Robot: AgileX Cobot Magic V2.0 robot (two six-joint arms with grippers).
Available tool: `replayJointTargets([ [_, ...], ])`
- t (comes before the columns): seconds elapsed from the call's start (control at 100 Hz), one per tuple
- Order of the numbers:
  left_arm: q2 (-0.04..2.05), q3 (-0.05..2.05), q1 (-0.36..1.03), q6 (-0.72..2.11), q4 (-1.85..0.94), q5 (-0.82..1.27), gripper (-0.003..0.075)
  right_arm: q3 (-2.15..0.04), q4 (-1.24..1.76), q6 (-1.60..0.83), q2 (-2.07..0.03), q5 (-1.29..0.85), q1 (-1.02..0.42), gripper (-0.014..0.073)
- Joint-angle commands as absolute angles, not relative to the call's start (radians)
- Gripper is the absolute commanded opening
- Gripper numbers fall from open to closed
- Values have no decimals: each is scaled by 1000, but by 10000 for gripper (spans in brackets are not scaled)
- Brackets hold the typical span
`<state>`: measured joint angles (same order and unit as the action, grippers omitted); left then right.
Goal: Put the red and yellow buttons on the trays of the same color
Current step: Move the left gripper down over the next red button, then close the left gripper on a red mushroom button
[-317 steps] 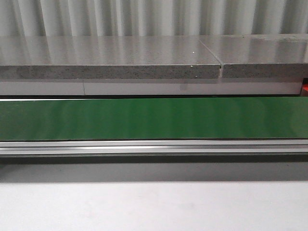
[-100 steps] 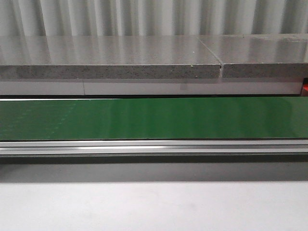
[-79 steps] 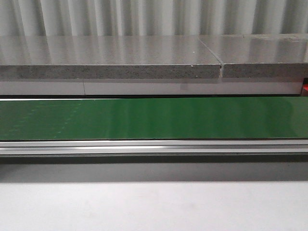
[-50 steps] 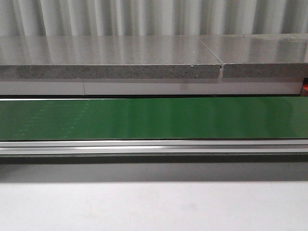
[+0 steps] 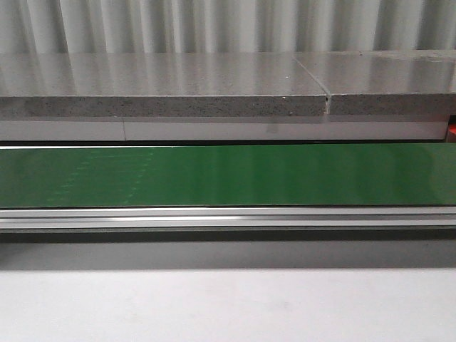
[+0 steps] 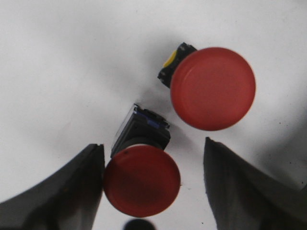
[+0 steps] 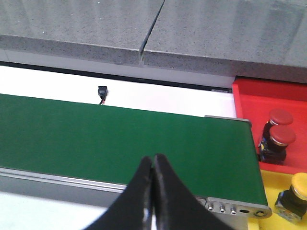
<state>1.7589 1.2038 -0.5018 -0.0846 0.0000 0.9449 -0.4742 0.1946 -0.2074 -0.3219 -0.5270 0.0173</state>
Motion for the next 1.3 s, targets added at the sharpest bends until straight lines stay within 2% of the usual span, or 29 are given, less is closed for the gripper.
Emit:
replayJointTargets([
  [0.0,1718,1232,-504,-98,0,932,339,-501,194,-216,-325,-460,18,-72],
  [0.12,1718,1232,-504,-98,0,937,268,-501,194,-216,-325,-460,18,-72],
  [0.26,1718,1232,-504,-98,0,938,227,-501,194,-216,-325,-460,18,-72],
  [0.62,1707,1232,-504,-98,0,952,226,-501,194,-216,-325,-460,18,-72],
  [1.07,1570,1232,-504,-84,-48,1001,227,-501,194,-216,-325,-462,18,-72],
  [1.29,1534,1266,-439,-59,-49,1055,227,-501,194,-216,-325,-462,18,-72],
])
